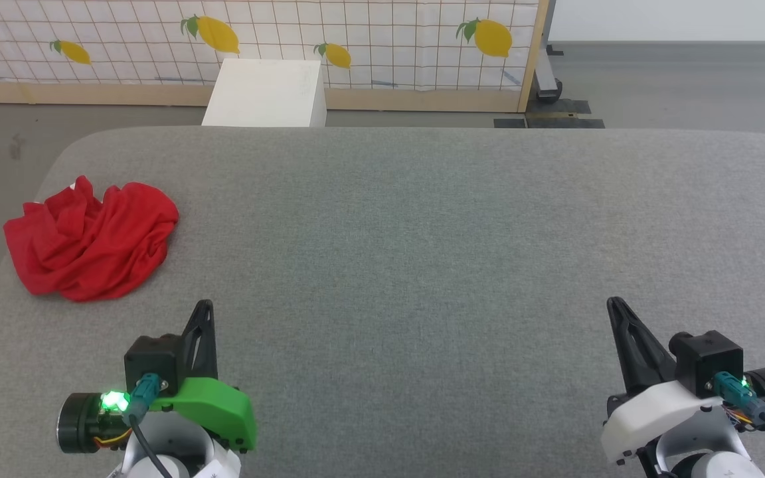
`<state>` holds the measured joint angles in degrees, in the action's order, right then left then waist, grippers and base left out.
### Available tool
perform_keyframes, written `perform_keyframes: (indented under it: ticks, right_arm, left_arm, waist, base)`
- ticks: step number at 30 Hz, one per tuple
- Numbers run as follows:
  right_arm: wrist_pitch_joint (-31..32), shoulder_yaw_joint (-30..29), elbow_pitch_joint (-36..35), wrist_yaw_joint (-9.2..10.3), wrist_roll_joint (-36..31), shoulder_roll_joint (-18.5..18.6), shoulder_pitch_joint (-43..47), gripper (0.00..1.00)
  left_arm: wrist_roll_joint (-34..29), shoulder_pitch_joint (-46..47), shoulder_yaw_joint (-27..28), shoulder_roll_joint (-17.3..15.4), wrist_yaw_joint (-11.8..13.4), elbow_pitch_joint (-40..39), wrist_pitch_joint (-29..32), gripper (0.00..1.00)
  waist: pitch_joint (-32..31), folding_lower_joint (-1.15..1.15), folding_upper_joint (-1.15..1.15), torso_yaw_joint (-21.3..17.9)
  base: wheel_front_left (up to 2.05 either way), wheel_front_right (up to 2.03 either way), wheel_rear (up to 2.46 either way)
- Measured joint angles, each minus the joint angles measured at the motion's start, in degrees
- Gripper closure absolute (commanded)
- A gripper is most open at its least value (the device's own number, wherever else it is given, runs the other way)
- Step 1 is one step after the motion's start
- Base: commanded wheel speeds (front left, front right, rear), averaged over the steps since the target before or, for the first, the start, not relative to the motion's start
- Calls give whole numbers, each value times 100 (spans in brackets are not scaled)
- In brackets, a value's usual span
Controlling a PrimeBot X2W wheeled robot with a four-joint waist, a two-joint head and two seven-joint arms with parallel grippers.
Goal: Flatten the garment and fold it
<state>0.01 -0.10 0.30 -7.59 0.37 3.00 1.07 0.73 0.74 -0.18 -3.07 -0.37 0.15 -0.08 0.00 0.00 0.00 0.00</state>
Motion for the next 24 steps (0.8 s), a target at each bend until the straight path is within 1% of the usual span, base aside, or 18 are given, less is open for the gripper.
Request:
perform_keyframes:
  ticks: [24]
  right_arm:
    - [0,0,0,0,0,0,0,100]
  left_arm:
    - [0,-1,1,0,0,0,0,100]
  waist:
    - [0,0,0,0]
  base:
    - [0,0,0]
